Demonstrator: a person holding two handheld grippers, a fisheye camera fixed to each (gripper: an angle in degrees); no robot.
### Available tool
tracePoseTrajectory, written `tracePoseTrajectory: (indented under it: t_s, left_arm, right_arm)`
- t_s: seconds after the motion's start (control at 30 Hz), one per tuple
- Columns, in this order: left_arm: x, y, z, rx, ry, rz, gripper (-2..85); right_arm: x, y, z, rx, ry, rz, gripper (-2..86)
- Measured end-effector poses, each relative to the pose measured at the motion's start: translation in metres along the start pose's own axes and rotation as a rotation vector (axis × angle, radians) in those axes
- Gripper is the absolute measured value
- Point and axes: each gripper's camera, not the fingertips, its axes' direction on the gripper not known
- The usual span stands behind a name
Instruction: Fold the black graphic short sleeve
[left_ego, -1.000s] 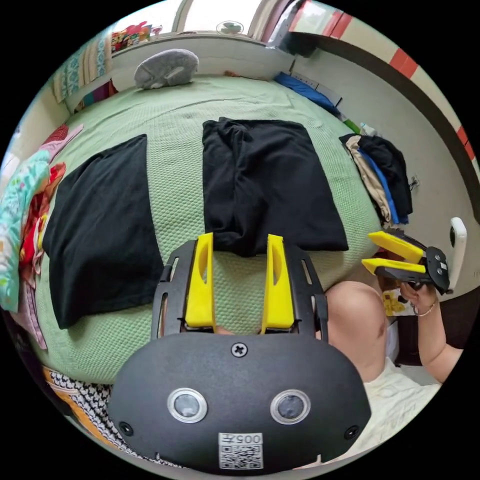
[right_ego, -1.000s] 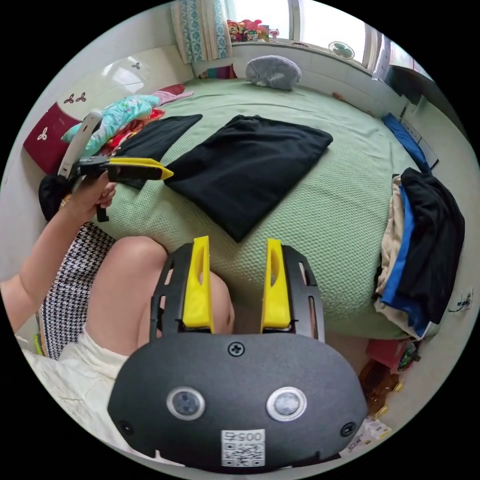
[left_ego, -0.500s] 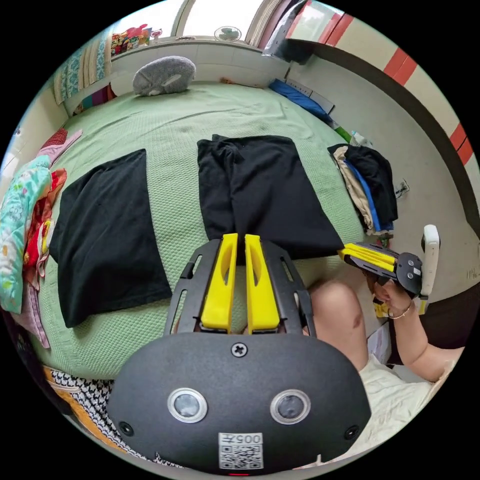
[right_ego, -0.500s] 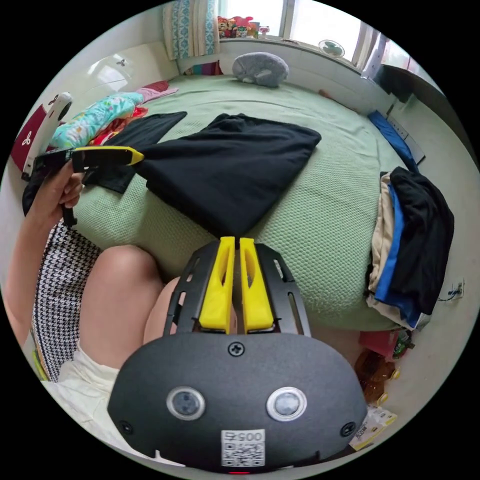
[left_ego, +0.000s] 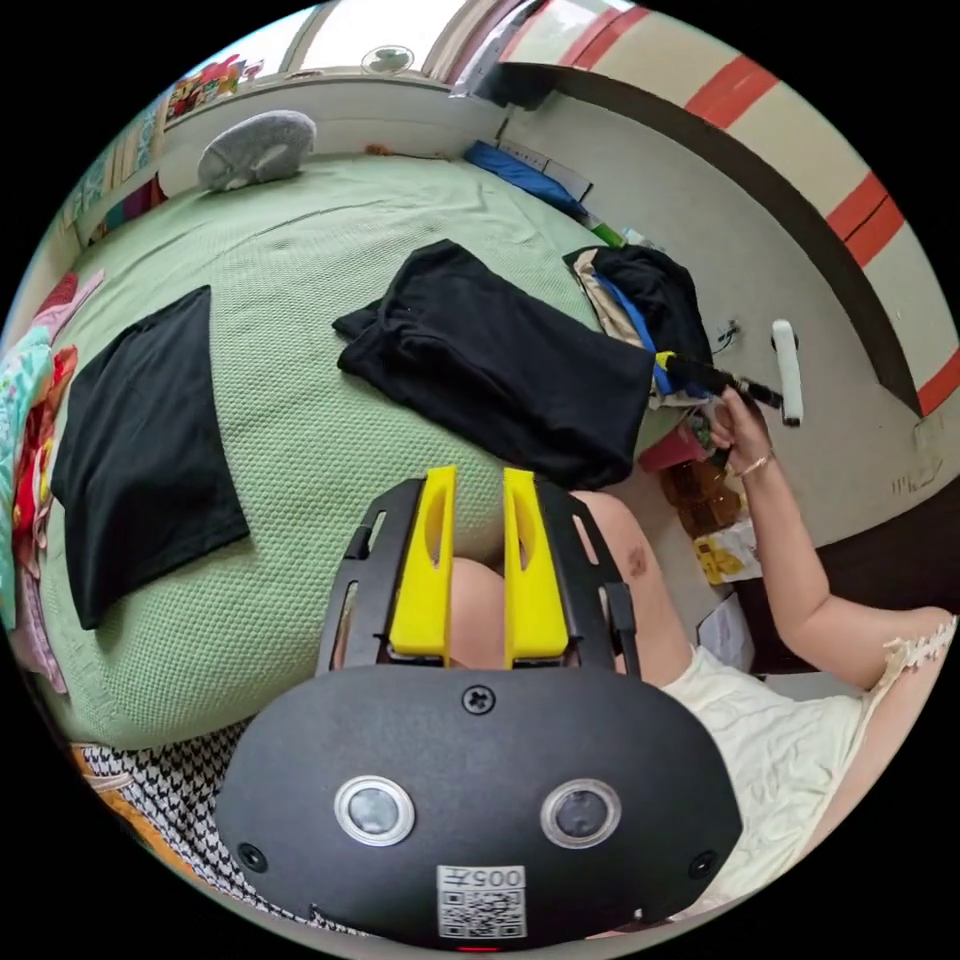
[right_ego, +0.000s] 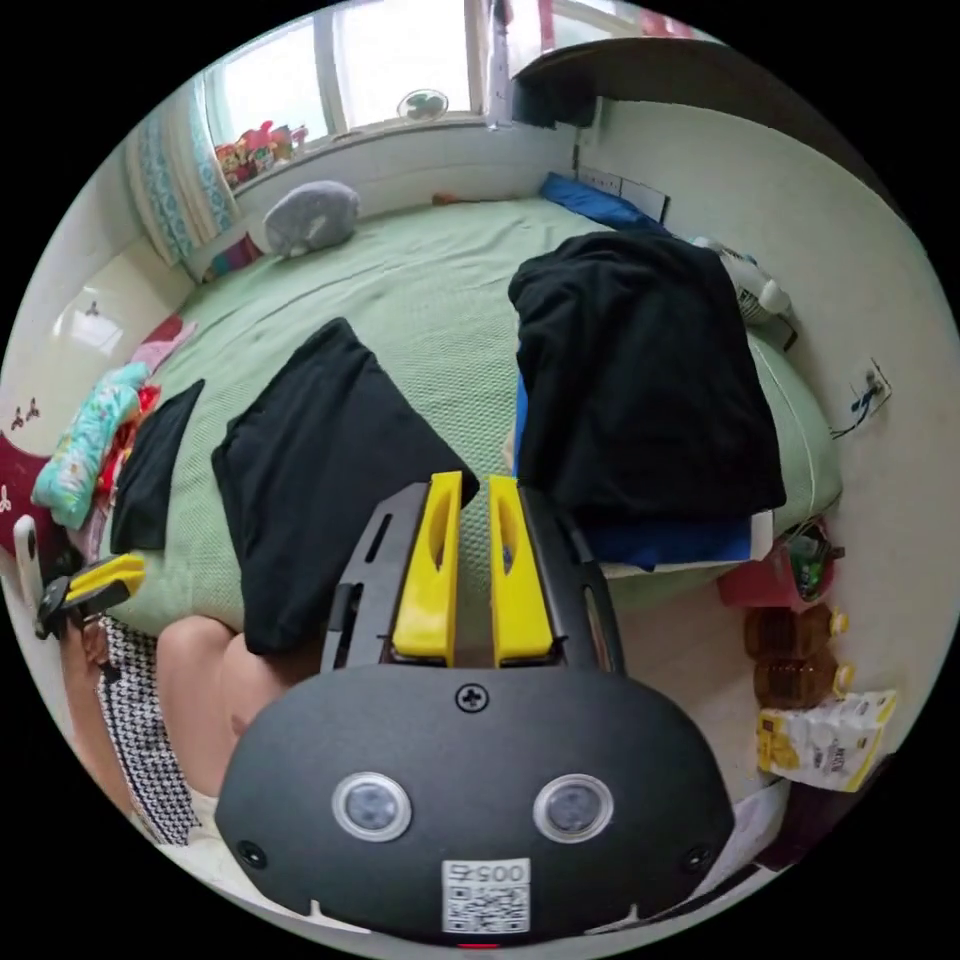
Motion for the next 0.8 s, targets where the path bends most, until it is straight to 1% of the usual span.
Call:
tracePoseTrajectory:
  t_s: [0.1, 0.17, 0.2, 0.23, 0.27, 0.3, 0.4, 0.47, 0.53, 0.63, 0.73, 0.8]
  left_arm:
    - [-0.017, -0.032, 0.011, 0.033, -0.042, -0.022, 9.9]
    - [-0.031, -0.065, 0.027, 0.031, -0.043, -0.03, 10.2]
    - [-0.034, -0.074, 0.032, 0.026, -0.039, -0.03, 10.2]
    - [-0.04, -0.092, 0.045, 0.009, -0.032, -0.031, 10.2]
    - [-0.045, -0.11, 0.059, -0.014, -0.027, -0.029, 10.2]
    - [-0.047, -0.119, 0.066, -0.029, -0.031, -0.028, 10.1]
    - [-0.053, -0.153, 0.103, -0.08, -0.05, -0.02, 9.3]
    - [-0.058, -0.173, 0.136, -0.147, -0.029, -0.029, 10.0]
    - [-0.06, -0.181, 0.156, -0.182, -0.03, -0.023, 10.0]
    - [-0.06, -0.19, 0.167, -0.174, -0.062, -0.006, 7.4]
    - [-0.057, -0.195, 0.154, -0.132, -0.061, 0.047, 3.6]
    - [-0.054, -0.199, 0.142, -0.121, -0.061, 0.101, 3.3]
  right_arm:
    - [-0.013, 0.031, -0.014, 0.006, -0.048, -0.045, 4.4]
    - [-0.033, 0.054, -0.02, -0.049, -0.173, -0.12, 7.2]
    - [-0.039, 0.059, -0.022, -0.052, -0.215, -0.143, 7.7]
    - [-0.053, 0.068, -0.026, -0.054, -0.282, -0.198, 8.1]
    - [-0.068, 0.076, -0.028, -0.064, -0.308, -0.257, 8.5]
    - [-0.076, 0.078, -0.028, -0.072, -0.303, -0.285, 8.7]
    - [-0.108, 0.086, -0.022, -0.082, -0.204, -0.382, 8.9]
    - [-0.121, 0.09, -0.011, -0.059, -0.104, -0.421, 6.9]
    - [-0.125, 0.09, 0.001, -0.097, -0.05, -0.414, 4.4]
    - [-0.123, 0.093, 0.012, -0.146, -0.068, -0.418, -0.3]
    - [-0.117, 0.095, -0.005, -0.082, -0.078, -0.425, -1.5]
    - [-0.113, 0.094, -0.02, -0.038, -0.088, -0.417, -1.5]
